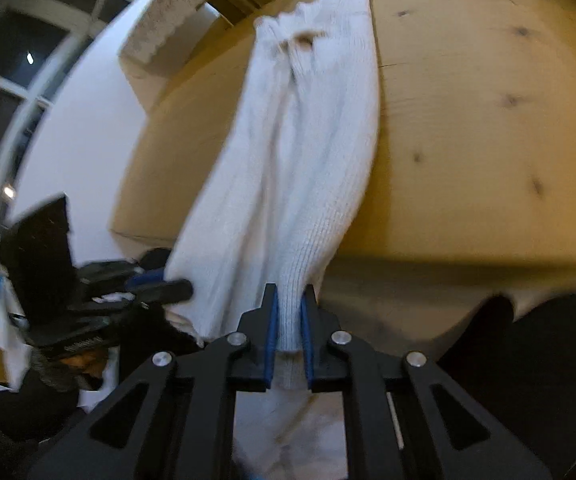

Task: Fold clothes
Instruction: 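Fold the held strip end over the body with both grippers and release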

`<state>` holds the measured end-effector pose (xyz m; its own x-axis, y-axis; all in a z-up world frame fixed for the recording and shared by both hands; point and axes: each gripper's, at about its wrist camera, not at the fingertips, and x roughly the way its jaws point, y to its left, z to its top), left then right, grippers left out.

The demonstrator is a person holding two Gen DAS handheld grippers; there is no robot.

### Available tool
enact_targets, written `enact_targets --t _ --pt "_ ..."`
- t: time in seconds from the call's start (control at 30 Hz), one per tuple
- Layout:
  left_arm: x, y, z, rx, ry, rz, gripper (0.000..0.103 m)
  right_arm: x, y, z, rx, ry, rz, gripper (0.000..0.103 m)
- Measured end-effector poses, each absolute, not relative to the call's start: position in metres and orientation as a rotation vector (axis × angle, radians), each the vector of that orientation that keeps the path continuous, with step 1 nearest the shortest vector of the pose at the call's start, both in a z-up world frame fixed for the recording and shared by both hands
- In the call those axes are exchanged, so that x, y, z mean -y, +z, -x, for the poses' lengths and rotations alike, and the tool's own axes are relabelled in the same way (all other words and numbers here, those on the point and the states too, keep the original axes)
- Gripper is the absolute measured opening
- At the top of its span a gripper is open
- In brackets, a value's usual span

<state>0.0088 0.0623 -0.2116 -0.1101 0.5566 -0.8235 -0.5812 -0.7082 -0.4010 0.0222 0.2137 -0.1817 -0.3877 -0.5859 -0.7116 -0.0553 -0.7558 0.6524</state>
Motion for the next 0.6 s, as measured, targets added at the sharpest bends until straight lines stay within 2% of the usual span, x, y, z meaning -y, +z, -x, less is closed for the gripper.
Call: enact_targets --t 0.17,0.23,0.47,0.6 --pt "-0.057 -0.162 -0.029 0.075 1.861 1.302 0.011 -0.219 -0.133 -0.032 0.916 -2.176 -1.350 0.010" --pt "-0.054 -0.141 -0.022 0.114 1.863 1.259 0.011 -0.222 -0.118 -0.006 0.943 -2.166 -1.291 0.010" --pt "-0.016 -0.085 0.073 0.188 1.957 1.127 0.011 -0.251 -0.080 0.110 1.032 -2.174 -1.115 0.010" --pt "-0.012 -0.089 0.148 0.215 1.993 1.133 0.011 -0.270 -0.085 0.176 1.042 -2.189 -1.150 0.010"
